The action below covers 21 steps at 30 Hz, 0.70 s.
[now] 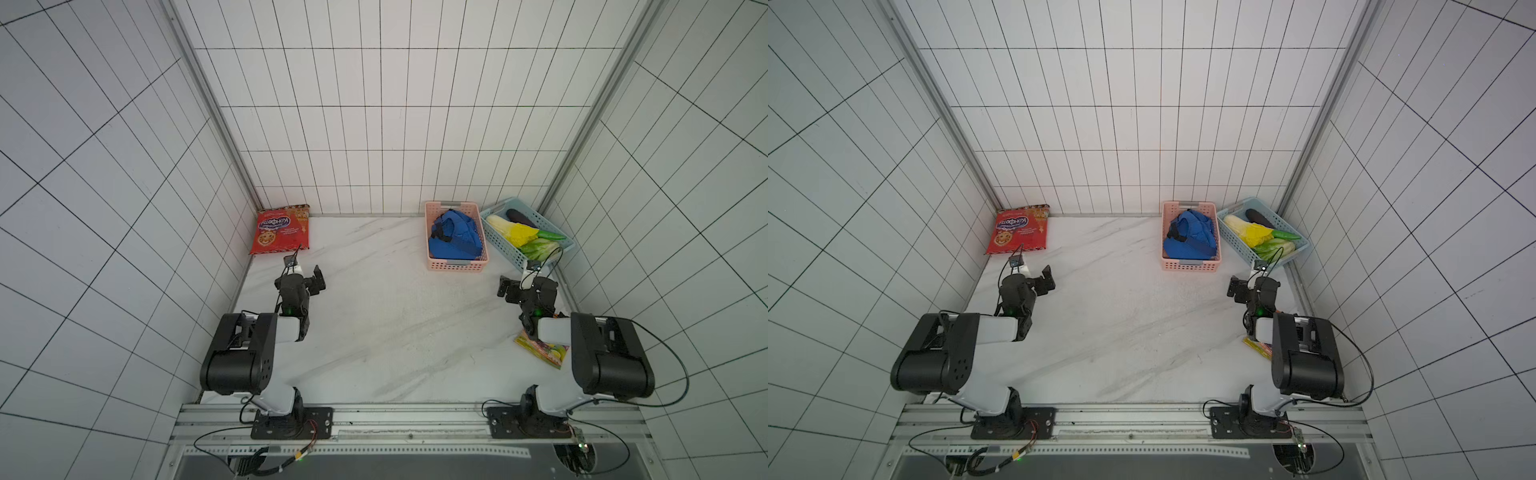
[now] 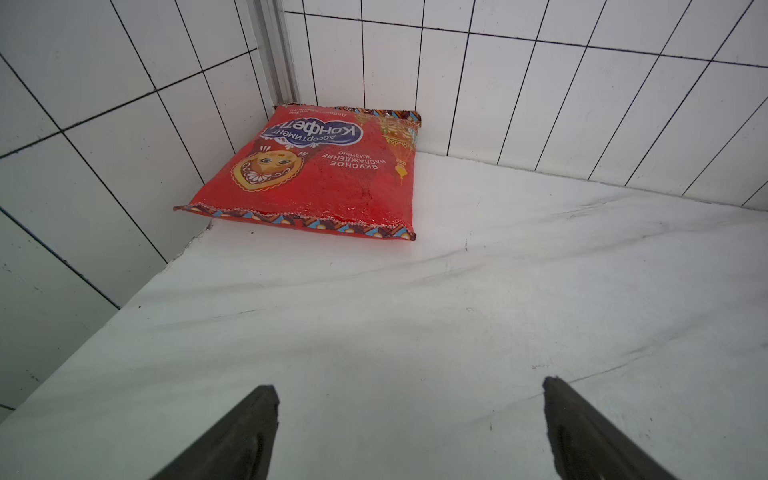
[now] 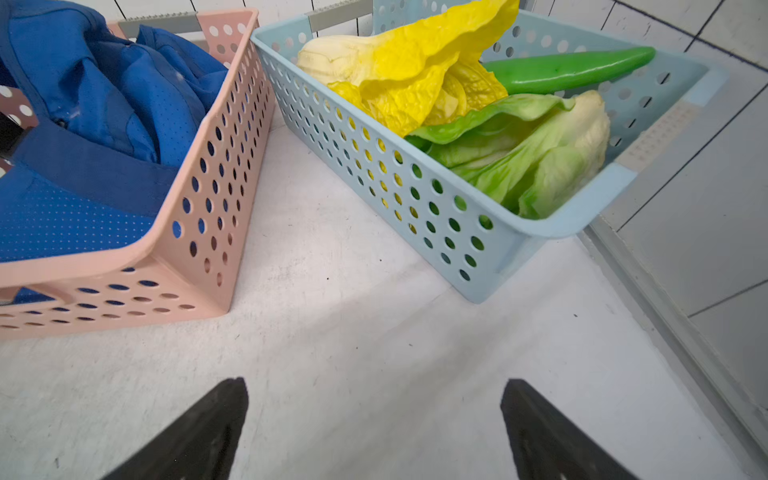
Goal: Turn the baseball cap inside out
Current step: Pick up the baseball cap from the basket.
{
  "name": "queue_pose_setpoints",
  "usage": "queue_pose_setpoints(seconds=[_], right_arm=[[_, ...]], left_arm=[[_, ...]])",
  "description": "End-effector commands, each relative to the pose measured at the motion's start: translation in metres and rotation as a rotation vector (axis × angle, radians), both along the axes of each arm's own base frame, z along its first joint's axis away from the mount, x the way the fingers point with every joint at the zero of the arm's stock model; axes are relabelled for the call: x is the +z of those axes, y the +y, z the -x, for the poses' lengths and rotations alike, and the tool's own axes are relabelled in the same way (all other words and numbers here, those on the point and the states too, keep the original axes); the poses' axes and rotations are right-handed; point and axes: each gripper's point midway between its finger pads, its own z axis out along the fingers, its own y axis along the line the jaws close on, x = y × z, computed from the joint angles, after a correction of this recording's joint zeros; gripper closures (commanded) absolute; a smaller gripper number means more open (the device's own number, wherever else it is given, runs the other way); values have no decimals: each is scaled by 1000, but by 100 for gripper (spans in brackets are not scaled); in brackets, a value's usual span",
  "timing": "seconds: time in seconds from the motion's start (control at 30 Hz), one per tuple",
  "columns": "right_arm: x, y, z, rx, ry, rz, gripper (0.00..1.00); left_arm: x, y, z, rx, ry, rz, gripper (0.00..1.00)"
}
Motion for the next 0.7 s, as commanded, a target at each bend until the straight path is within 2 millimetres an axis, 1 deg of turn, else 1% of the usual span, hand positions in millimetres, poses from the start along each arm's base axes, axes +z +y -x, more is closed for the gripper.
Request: queue_pose_setpoints(seconds=[0.0, 0.53, 0.6, 0.67], right_arm=[[12, 2, -6, 8, -34, 2, 1], [12, 0, -6, -2, -38, 1, 1], [20, -12, -6, -81, -41, -2, 1], [34, -20, -2, -129, -14, 2, 1]], left_arm=[[12, 0, -5, -8, -31, -5, 2], [13, 0, -4, -14, -35, 3, 2], [16, -5, -5, -50, -43, 2, 2], [28, -16, -5, -113, -61, -16, 2]])
